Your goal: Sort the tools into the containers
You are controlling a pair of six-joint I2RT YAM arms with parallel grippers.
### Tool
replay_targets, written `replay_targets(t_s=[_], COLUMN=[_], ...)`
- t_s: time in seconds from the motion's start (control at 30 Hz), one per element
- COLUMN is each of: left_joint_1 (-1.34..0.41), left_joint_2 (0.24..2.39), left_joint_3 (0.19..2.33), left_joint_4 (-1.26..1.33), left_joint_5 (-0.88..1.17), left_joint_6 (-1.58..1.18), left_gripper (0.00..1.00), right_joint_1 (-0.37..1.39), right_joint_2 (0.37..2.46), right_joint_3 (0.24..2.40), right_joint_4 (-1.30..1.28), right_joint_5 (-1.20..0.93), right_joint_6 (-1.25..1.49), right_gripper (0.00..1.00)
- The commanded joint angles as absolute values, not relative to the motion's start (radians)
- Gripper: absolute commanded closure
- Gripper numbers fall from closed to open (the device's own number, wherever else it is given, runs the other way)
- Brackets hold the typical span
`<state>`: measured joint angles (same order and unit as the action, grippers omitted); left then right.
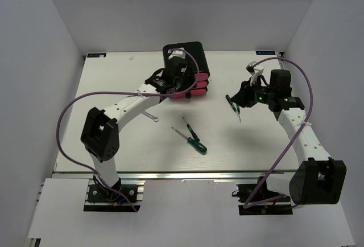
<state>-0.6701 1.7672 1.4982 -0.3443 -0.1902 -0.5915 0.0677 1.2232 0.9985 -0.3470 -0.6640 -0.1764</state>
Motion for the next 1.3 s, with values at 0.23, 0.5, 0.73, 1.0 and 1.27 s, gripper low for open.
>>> replay_targets(t_s=[0.23, 0.5, 0.73, 1.0, 1.27], left_joint_1=[-0.698, -0.699, -0.701, -0.761, -0.847], left_joint_2=[1.922, 2.014, 2.031, 1.928, 1.721], left_joint_3=[1.719, 1.821, 1.833, 1.689, 1.424], left_joint_4=[-0.477, -0.497, -0.499, -0.471, -0.433], left_joint_5=[-0.376, -0.449, -0.480, -0.445, -0.423], left_joint_6=[-0.584, -0.581, -0.589, -0.603, -0.725], left_gripper=[0.29, 0.36, 0.58, 0.79, 0.79], right_joint_1=[0.071, 0.072, 0.071, 0.072, 0.072], right_joint_2=[1.235, 1.235, 1.232, 1.226, 1.224], right_joint_3=[0.988, 0.983, 0.974, 0.966, 0.947], right_joint_4=[-0.236, -0.232, -0.236, -0.245, -0.249], right_joint_5=[-0.627, -0.627, -0.614, -0.615, -0.614], right_joint_6=[-0.081, -0.080, -0.094, -0.106, -0.107], right_gripper=[0.63, 0.64, 0.64, 0.65, 0.62])
